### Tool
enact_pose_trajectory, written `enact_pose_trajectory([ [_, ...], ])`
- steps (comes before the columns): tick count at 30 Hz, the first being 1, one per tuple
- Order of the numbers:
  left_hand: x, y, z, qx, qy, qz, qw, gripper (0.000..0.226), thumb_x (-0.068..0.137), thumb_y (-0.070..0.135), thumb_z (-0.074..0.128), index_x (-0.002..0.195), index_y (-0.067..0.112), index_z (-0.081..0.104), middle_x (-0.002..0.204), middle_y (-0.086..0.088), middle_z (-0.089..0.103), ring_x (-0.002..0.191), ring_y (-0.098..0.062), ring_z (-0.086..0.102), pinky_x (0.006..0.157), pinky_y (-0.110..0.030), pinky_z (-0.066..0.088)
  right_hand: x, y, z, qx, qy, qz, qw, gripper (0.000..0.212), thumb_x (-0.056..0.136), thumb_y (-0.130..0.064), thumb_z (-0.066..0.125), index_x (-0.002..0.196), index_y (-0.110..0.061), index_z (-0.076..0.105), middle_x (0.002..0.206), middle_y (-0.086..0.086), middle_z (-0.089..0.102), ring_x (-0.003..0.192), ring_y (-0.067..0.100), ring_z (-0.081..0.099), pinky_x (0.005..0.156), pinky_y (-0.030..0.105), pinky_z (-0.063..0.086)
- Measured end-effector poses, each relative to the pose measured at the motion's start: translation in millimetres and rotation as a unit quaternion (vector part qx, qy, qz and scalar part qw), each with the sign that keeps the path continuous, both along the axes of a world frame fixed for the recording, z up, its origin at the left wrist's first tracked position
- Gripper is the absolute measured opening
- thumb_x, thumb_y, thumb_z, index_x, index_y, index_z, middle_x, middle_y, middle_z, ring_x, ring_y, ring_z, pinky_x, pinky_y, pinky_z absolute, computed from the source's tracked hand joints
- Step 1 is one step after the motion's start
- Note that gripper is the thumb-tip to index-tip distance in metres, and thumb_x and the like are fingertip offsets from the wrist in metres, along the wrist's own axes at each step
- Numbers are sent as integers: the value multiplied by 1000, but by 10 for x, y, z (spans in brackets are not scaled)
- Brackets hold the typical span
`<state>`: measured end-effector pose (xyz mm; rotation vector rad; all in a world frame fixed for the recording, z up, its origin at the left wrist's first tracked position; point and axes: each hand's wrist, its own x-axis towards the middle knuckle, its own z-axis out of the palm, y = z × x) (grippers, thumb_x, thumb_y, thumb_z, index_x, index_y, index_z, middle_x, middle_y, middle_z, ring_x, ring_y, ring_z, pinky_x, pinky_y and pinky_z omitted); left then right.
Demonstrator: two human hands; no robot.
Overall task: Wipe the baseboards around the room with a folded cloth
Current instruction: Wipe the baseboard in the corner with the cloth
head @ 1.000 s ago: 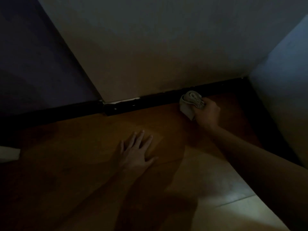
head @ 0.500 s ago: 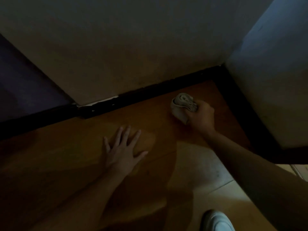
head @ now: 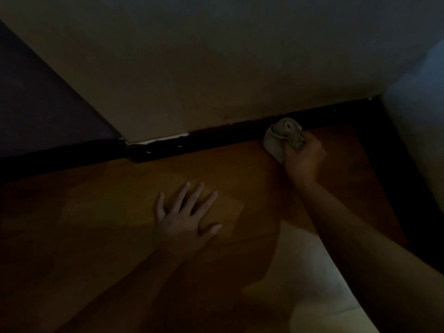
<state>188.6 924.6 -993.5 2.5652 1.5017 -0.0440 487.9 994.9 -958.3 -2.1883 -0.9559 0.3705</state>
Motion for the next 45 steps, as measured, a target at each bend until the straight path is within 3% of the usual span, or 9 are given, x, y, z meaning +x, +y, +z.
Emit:
enact_pose_trajectory([
  [5, 21, -12, -63, 29, -4, -1, 1000, 71, 92, 77, 36, 155, 46, 29, 166, 9, 22, 153, -22, 20, 113, -69, 13, -33, 3, -71, 17, -12, 19, 1000, 14, 85, -18, 65, 94, -8, 68, 97, 10, 66, 83, 15, 57, 69, 19, 35],
  [11, 46, -14, -12, 16, -7, 10, 1000, 68, 91, 72, 44, 153, 45, 34, 165, 8, 25, 153, -24, 22, 113, -69, 14, -2, -6, -103, 39, 28, -15, 999, 21, 85, -26, 64, 99, -11, 69, 100, 11, 68, 91, 25, 64, 77, 32, 50],
  [16, 22, -23, -5, 11, -16, 3, 1000, 69, 92, 70, 44, 155, 44, 32, 166, 7, 23, 153, -25, 19, 115, -69, 12, -152, 0, -120, 33, 19, 30, 999, 19, 84, -21, 68, 99, -10, 68, 98, 9, 67, 85, 16, 60, 70, 20, 38],
  [21, 87, 4, 9, -1, -24, 51, 998, 68, 89, 72, 38, 151, 47, 37, 163, 12, 29, 151, -22, 23, 117, -65, 10, 189, 26, -69, 23, -12, -29, 999, 23, 87, -21, 62, 104, -5, 67, 105, 15, 67, 96, 26, 64, 79, 29, 49],
  [24, 118, 1, -10, -3, -27, 59, 998, 67, 87, 72, 37, 150, 47, 39, 161, 12, 32, 151, -22, 24, 117, -65, 11, 288, 31, -62, 17, -12, -78, 997, 25, 88, -21, 61, 107, -4, 66, 108, 15, 65, 98, 27, 63, 79, 29, 48],
  [27, 115, 5, -48, 3, -24, 56, 998, 66, 89, 71, 36, 150, 47, 38, 161, 12, 32, 150, -23, 25, 117, -66, 10, 229, 13, -75, 22, -26, -57, 998, 21, 88, -18, 63, 103, -4, 65, 106, 14, 63, 96, 25, 61, 74, 23, 39],
  [35, 93, 11, -130, 19, -17, 47, 999, 64, 92, 72, 29, 152, 49, 32, 162, 11, 30, 150, -24, 25, 116, -66, 11, 313, -7, -40, 29, -19, -61, 998, 22, 87, -23, 63, 103, -8, 67, 106, 13, 65, 96, 24, 62, 73, 24, 39],
  [40, 113, -5, -124, 24, -22, 50, 998, 64, 90, 69, 36, 150, 47, 37, 161, 10, 33, 149, -25, 28, 115, -67, 12, 286, 4, -46, 28, -11, -76, 997, 24, 87, -25, 62, 102, -8, 68, 103, 13, 66, 93, 24, 63, 71, 21, 36],
  [45, 108, 9, -121, 20, -20, 49, 998, 63, 91, 69, 35, 150, 48, 36, 161, 11, 31, 149, -24, 27, 115, -67, 12, 91, 5, -94, 35, -11, -1, 999, 19, 85, -22, 67, 99, -10, 68, 102, 11, 67, 88, 19, 61, 72, 23, 41],
])
